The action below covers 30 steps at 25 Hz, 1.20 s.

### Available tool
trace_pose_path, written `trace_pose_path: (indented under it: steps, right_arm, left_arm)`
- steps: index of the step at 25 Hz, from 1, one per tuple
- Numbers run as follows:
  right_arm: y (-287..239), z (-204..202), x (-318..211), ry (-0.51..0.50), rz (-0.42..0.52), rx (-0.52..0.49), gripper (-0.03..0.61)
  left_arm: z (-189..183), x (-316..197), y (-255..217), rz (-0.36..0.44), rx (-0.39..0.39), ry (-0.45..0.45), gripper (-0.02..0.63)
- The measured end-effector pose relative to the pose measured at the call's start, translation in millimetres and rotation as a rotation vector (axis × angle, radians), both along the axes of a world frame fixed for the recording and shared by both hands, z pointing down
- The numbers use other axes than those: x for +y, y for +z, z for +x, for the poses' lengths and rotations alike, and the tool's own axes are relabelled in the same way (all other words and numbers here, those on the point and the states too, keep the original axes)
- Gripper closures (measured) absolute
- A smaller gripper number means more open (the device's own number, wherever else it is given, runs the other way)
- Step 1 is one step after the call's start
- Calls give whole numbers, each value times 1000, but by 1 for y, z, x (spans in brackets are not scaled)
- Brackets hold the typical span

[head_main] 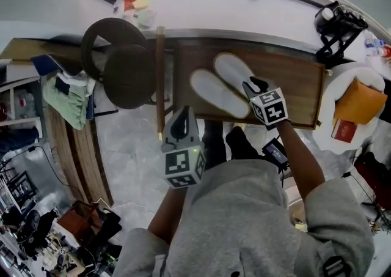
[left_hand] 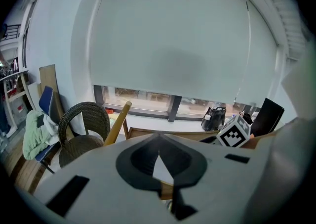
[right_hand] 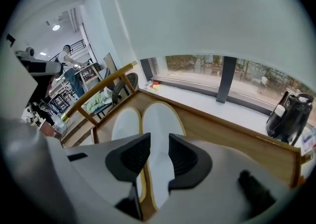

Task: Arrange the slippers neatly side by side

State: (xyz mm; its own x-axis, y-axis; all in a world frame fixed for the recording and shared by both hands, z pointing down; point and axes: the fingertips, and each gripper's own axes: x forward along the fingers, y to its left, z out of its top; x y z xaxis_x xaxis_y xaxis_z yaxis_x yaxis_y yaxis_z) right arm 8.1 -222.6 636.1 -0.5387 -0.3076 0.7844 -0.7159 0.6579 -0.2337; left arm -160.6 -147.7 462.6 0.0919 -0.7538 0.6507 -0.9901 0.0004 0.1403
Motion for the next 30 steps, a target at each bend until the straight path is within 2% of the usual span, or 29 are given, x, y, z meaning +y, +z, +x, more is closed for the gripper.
trace_pose_path:
  steps: [11, 13, 17, 30]
  right_arm:
    - [47, -16, 1, -29, -104, 76, 468]
    - [50, -17, 1, -36, -98, 93, 474]
    - [46, -16, -2, -28, -69, 98, 535]
    - [-3, 20, -7, 134, -2, 14, 538]
  left_arm:
    - [-19, 6, 7, -37, -2, -38, 598]
    - [-22, 6, 6, -37, -6, -40, 598]
    - [-22, 5, 3, -29, -10, -39, 598]
    - [15, 13, -6, 8, -1, 33, 598]
